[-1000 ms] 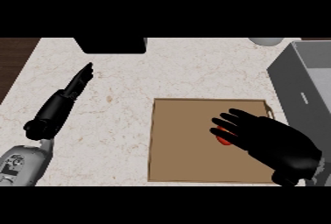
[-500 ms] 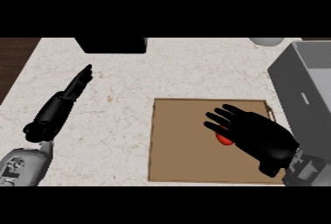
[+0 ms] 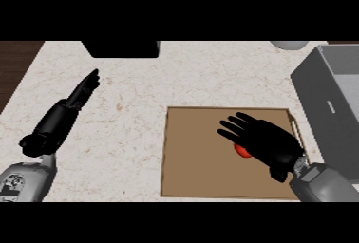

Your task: Pick the tomato from the tray and place it in the cardboard box

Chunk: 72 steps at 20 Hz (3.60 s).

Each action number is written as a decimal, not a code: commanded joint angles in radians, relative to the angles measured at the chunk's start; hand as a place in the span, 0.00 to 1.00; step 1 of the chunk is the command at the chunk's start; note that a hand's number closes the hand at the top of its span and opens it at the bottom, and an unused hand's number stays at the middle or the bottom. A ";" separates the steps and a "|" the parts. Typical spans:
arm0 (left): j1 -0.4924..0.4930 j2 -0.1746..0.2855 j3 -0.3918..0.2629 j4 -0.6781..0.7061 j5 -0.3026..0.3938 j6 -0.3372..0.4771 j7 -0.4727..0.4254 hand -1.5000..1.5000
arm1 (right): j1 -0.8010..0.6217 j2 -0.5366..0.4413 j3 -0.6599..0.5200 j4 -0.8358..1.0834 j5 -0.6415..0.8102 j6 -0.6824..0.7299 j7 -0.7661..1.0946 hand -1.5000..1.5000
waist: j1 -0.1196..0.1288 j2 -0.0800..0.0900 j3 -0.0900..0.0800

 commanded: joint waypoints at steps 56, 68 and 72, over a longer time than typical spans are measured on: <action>0.073 -0.073 0.130 -0.035 -0.100 -0.092 -0.018 0.50 | 0.789 -0.479 -0.672 -0.262 -0.999 -0.422 -0.917 1.00 | -0.048 -0.010 -0.002; -0.034 -0.122 0.094 0.063 -0.120 -0.100 -0.048 0.50 | 0.352 -0.625 -0.747 0.170 -1.262 -0.205 -0.556 1.00 | 0.019 0.008 0.000; -0.004 -0.140 0.062 0.014 -0.138 -0.098 -0.024 0.50 | 0.184 -0.623 -0.659 0.345 -1.077 -0.292 -0.603 1.00 | 0.037 0.008 0.001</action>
